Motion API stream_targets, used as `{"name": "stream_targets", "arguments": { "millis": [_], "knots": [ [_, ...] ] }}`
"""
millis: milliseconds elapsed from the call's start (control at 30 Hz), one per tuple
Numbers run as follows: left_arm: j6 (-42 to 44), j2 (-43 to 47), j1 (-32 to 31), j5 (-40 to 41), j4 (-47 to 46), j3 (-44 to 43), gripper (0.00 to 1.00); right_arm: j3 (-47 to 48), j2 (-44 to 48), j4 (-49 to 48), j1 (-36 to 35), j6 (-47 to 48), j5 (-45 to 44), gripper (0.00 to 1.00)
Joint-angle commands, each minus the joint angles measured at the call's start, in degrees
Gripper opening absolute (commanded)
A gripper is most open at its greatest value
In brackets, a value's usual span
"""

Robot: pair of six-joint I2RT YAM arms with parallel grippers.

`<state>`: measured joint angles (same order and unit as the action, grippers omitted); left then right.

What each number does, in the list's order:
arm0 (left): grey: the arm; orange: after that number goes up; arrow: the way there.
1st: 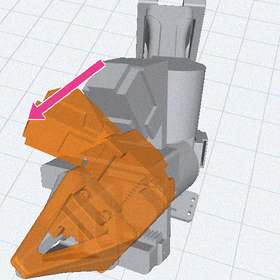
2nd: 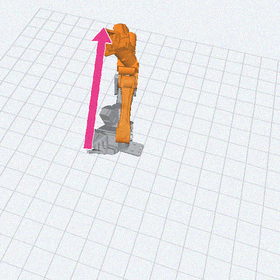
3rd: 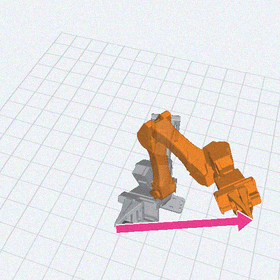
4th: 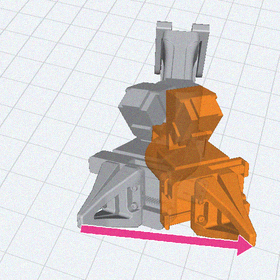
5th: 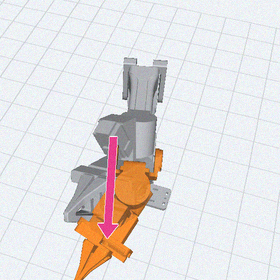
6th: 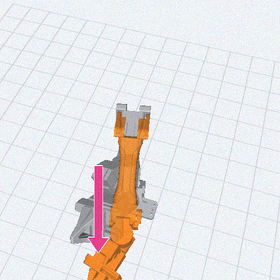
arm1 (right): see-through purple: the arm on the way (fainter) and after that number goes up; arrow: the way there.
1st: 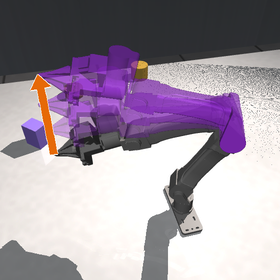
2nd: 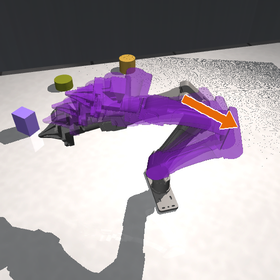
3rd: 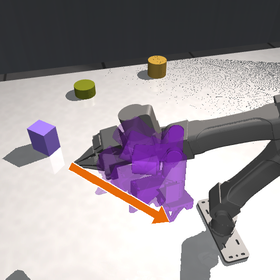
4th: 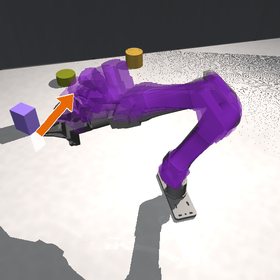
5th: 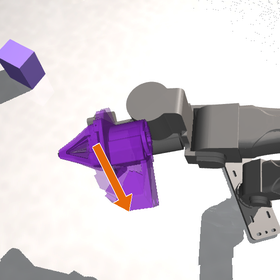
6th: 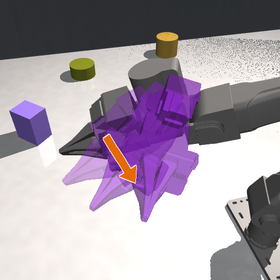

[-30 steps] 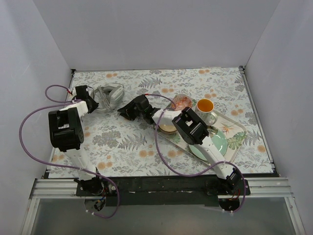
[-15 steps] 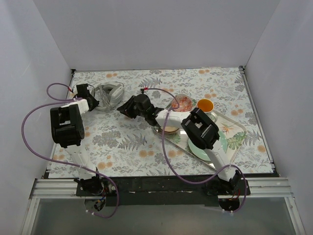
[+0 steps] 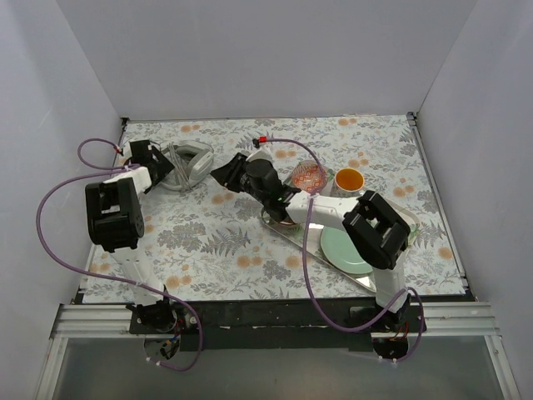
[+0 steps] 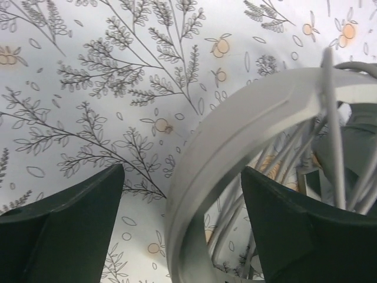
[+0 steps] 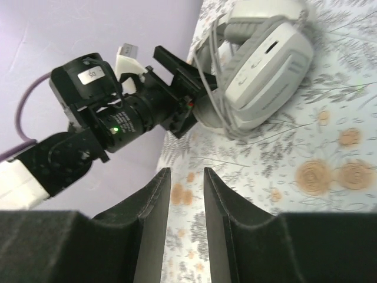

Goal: Wrap the headphones

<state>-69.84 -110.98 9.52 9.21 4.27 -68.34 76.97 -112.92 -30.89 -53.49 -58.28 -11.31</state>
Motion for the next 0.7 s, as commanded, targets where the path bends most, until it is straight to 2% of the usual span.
{"name": "stream_targets", "arguments": {
  "millis": [0, 167, 200, 300, 433, 500, 533, 667],
  "knots": [
    [1.3, 3.5, 0.0, 4.3, 5.6, -3.0, 0.82, -4.0, 7.2, -5.9, -0.1, 8.5, -5.6, 0.36],
    [2.1, 4.6, 0.1, 5.2, 8.8, -4.3, 0.83, -8.9, 13.2, -7.6, -0.1, 15.6, -8.3, 0.36],
    [2.6, 4.7, 0.1, 5.5, 9.4, -4.7, 0.84, -9.4, 14.0, -7.8, -0.1, 16.8, -8.8, 0.36],
    [4.4, 5.2, 0.3, 6.4, 12.4, -6.1, 0.98, -10.6, 17.4, -7.6, -0.1, 23.5, -9.3, 0.36],
    [8.0, 8.1, 0.7, 5.0, 14.4, -6.8, 0.98, -12.0, 22.5, -5.5, 0.2, 33.8, -10.0, 0.38],
    [11.3, 9.3, 0.6, 6.2, 14.9, -7.3, 0.98, -13.1, 24.2, -3.6, 0.4, 42.1, -8.7, 0.39],
    [12.7, 9.6, 0.7, 7.0, 14.6, -7.3, 0.98, -13.3, 25.8, -2.6, 0.5, 45.1, -8.4, 0.43],
    [19.9, 15.3, 0.7, 9.2, 12.1, -4.5, 0.98, -13.7, 29.9, 10.0, 1.0, 57.6, -9.2, 0.47]
  ]
}}
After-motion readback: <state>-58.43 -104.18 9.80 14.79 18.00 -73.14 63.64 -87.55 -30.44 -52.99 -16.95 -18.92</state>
